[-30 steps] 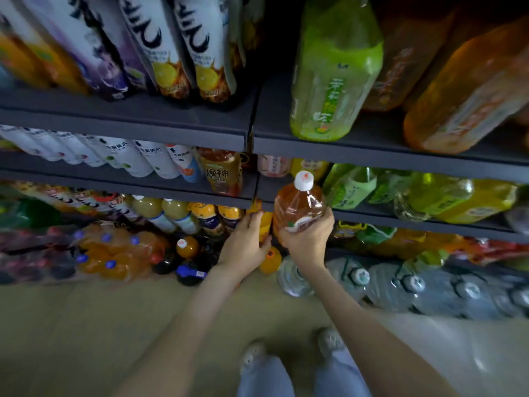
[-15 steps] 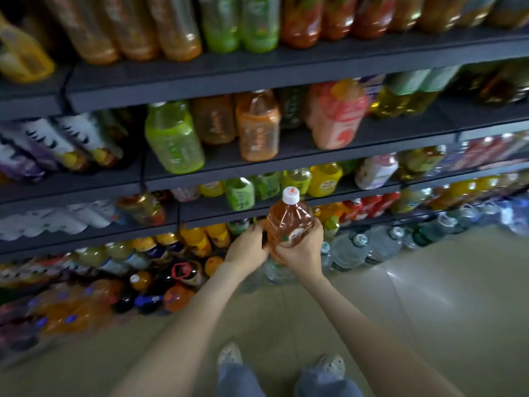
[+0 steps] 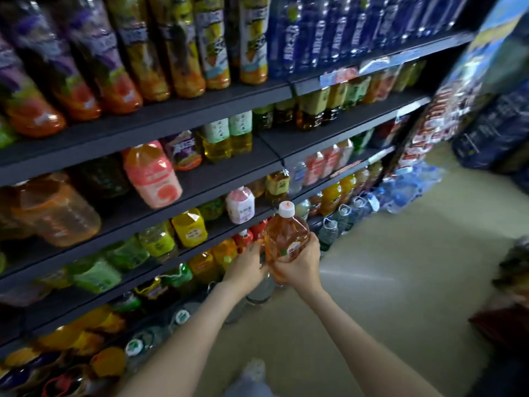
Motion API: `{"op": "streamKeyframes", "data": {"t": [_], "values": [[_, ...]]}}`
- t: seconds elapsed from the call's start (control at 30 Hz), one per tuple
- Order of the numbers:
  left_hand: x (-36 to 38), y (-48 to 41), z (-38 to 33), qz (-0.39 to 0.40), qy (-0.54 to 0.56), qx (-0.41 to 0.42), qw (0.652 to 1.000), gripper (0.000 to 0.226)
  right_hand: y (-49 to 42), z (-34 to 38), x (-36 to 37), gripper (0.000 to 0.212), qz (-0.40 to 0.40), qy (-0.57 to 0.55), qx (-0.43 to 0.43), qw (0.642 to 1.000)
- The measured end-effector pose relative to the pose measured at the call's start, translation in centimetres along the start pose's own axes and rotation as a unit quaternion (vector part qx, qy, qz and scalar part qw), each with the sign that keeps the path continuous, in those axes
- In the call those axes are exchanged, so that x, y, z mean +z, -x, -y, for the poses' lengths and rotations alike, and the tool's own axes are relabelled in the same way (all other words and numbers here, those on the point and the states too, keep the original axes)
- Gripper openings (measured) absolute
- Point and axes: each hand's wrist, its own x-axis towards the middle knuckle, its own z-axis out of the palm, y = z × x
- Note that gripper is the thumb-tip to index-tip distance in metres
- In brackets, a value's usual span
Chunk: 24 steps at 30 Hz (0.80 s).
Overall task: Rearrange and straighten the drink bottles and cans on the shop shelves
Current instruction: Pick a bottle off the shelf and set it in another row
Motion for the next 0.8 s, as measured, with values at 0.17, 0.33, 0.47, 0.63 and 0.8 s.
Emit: {"op": "streamKeyframes", "data": {"t": [0.17, 0.33, 0.47, 0.63, 0.8], "values": [[2.9, -6.8, -5.4, 0.018, -0.010, 0.023, 1.000, 0.042, -6.4, -2.8, -4.7, 0.097, -0.026, -0.010, 0.036, 0.999], [6.1, -15.1, -10.7, 0.039, 0.002, 0.045, 0.998, 0.040, -15.1, -6.3, -8.8, 0.090, -0.036, -0.009, 0.059, 0.998], [7.9, -22.6, -15.8, 0.060, 0.011, 0.056, 0.997, 0.030, -22.6, -8.7, -12.3, 0.088, -0.047, -0.020, 0.094, 0.994], [10.4, -30.6, -22.1, 0.078, -0.002, 0.054, 0.995, 0.022, -30.6, -12.5, -16.6, 0.085, -0.053, 0.000, 0.123, 0.991], [13.4, -36.2, -26.8, 0.070, -0.038, 0.029, 0.996, 0.045, -37.3, -16.4, -20.7, 0.077, -0.051, -0.026, 0.160, 0.985]]}}
